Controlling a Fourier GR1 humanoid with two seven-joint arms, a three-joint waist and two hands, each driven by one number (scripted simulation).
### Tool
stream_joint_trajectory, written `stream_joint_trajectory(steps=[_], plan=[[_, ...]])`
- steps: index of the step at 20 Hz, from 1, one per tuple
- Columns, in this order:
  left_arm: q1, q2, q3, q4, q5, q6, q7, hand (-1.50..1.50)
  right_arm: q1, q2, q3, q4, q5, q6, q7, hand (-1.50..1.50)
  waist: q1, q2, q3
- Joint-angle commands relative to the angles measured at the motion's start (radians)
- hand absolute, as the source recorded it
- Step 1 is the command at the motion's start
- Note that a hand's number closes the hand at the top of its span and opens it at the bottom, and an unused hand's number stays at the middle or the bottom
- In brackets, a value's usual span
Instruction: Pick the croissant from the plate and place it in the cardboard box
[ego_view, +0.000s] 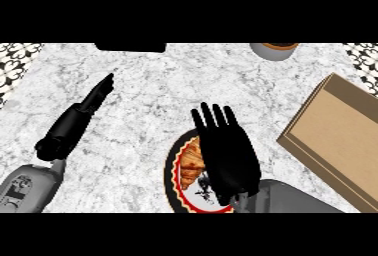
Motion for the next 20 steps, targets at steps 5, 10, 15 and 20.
stream_joint_trajectory(steps=[5,10,15,20], plan=[[-0.028,0.004,0.012,0.002,0.000,-0.012,0.011,0.00,-0.114,0.278,0.096,0.322,-0.009,0.171,0.282,-1.50,0.005,0.002,0.002],[-0.025,0.005,0.018,0.000,0.018,-0.035,0.011,0.00,-0.162,0.282,0.079,0.419,-0.110,0.190,0.343,-1.50,0.010,-0.003,0.003],[-0.022,-0.016,0.011,-0.003,-0.005,-0.011,0.010,0.00,-0.218,0.283,0.090,0.498,-0.200,0.132,0.388,-1.50,0.016,-0.001,0.005],[0.003,-0.029,-0.015,-0.003,-0.026,-0.017,-0.006,0.00,-0.261,0.284,0.126,0.564,-0.264,0.090,0.430,-1.50,0.022,-0.002,0.006]])
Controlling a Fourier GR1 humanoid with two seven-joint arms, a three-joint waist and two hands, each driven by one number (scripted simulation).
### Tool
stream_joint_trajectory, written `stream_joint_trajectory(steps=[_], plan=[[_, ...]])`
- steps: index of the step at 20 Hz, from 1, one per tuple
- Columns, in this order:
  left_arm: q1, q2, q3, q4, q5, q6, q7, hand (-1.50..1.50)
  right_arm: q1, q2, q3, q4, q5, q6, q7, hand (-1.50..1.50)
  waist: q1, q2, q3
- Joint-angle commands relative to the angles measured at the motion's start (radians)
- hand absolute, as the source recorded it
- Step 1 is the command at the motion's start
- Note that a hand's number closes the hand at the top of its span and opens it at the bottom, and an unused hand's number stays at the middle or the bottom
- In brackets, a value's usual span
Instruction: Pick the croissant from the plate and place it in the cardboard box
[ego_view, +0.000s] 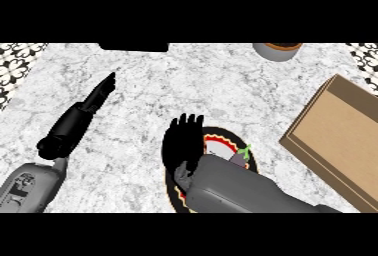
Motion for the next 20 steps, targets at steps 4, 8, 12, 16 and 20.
stream_joint_trajectory(steps=[4,8,12,16,20], plan=[[-0.010,0.006,0.014,0.014,-0.014,-0.005,0.001,0.00,-0.067,0.031,0.086,0.081,-0.054,0.016,0.274,-1.50,-0.011,-0.001,0.001],[-0.020,0.004,0.031,0.045,0.001,-0.026,-0.018,0.00,-0.096,0.031,0.126,0.108,-0.093,-0.033,0.289,-1.50,-0.003,0.002,0.001],[-0.033,-0.016,0.021,-0.013,-0.009,-0.001,0.047,0.00,-0.090,0.031,0.148,0.160,-0.118,-0.050,0.271,-1.50,-0.009,-0.001,0.003],[-0.025,-0.002,0.030,0.005,-0.006,-0.025,0.023,0.00,-0.092,0.031,0.198,0.207,-0.126,-0.082,0.281,-1.50,0.000,0.002,0.002],[-0.008,-0.001,0.041,0.014,-0.014,-0.026,0.009,0.00,-0.136,0.031,0.171,0.237,-0.151,-0.049,0.264,-1.50,-0.016,0.001,0.002]])
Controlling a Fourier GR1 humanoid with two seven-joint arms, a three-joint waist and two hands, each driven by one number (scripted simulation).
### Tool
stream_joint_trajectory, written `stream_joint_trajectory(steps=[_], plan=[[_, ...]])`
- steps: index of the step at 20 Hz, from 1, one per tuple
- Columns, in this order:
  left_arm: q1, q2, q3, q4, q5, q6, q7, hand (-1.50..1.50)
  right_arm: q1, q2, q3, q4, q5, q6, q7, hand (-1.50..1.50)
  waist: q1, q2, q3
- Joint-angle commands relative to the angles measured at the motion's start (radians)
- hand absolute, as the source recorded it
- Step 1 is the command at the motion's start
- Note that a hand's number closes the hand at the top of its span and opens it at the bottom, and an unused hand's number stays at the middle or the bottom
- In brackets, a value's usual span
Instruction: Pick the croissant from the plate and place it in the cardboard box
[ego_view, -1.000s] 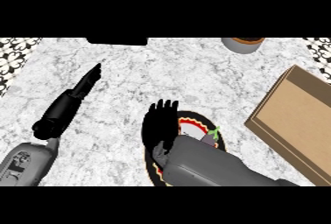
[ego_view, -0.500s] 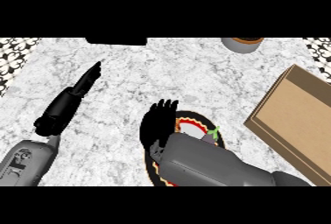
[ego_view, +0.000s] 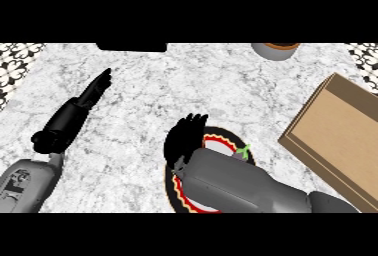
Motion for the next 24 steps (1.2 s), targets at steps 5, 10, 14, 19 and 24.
stream_joint_trajectory(steps=[5,10,14,19,24], plan=[[-0.001,-0.011,0.023,0.040,0.003,-0.025,-0.028,0.00,0.040,0.029,0.069,0.015,-0.042,-0.058,0.206,-1.50,-0.016,0.003,0.001],[0.047,-0.018,0.010,-0.030,-0.030,0.003,-0.021,0.00,0.032,0.029,0.075,0.095,-0.042,-0.076,0.155,-1.50,-0.013,0.002,0.001],[0.032,-0.033,0.017,-0.012,-0.022,0.002,0.004,0.00,0.021,0.029,0.094,0.098,-0.047,-0.056,0.210,-1.50,-0.016,0.000,0.001],[0.010,-0.029,0.023,-0.019,-0.029,-0.012,0.019,0.00,0.035,0.029,0.120,0.099,-0.044,-0.095,0.217,-1.50,-0.018,0.001,0.001],[-0.016,-0.029,0.044,-0.042,-0.026,-0.019,0.071,0.00,0.057,0.029,0.114,0.092,-0.053,-0.088,0.178,-1.50,-0.025,0.001,0.002]])
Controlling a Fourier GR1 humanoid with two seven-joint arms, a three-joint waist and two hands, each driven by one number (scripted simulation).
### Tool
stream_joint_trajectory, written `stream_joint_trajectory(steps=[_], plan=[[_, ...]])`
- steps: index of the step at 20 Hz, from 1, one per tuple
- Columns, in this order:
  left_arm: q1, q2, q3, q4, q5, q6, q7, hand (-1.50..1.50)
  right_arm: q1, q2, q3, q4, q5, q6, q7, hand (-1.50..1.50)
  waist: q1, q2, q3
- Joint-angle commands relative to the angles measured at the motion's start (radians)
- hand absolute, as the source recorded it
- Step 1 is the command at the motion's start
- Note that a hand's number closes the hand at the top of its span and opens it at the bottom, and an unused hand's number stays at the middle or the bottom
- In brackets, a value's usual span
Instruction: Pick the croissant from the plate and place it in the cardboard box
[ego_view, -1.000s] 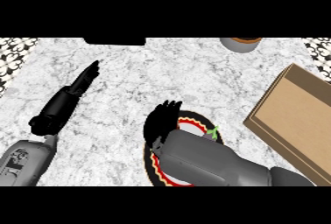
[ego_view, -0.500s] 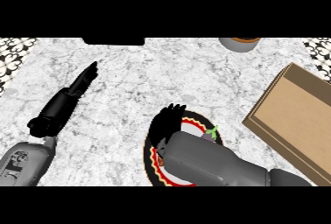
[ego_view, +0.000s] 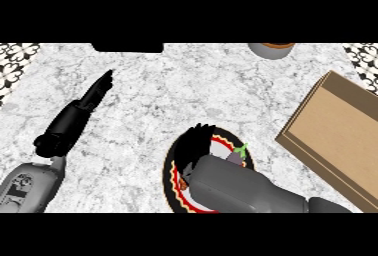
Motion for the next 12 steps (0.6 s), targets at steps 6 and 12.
stream_joint_trajectory(steps=[6,12], plan=[[0.076,-0.007,0.022,-0.033,-0.026,-0.013,-0.038,0.00,0.013,0.025,0.078,-0.002,0.093,-0.012,0.061,1.50,-0.001,0.001,0.000],[0.016,-0.059,0.004,-0.035,-0.059,0.003,0.024,0.00,-0.053,0.025,0.083,0.059,0.162,-0.008,-0.057,1.50,0.004,0.003,0.001]])
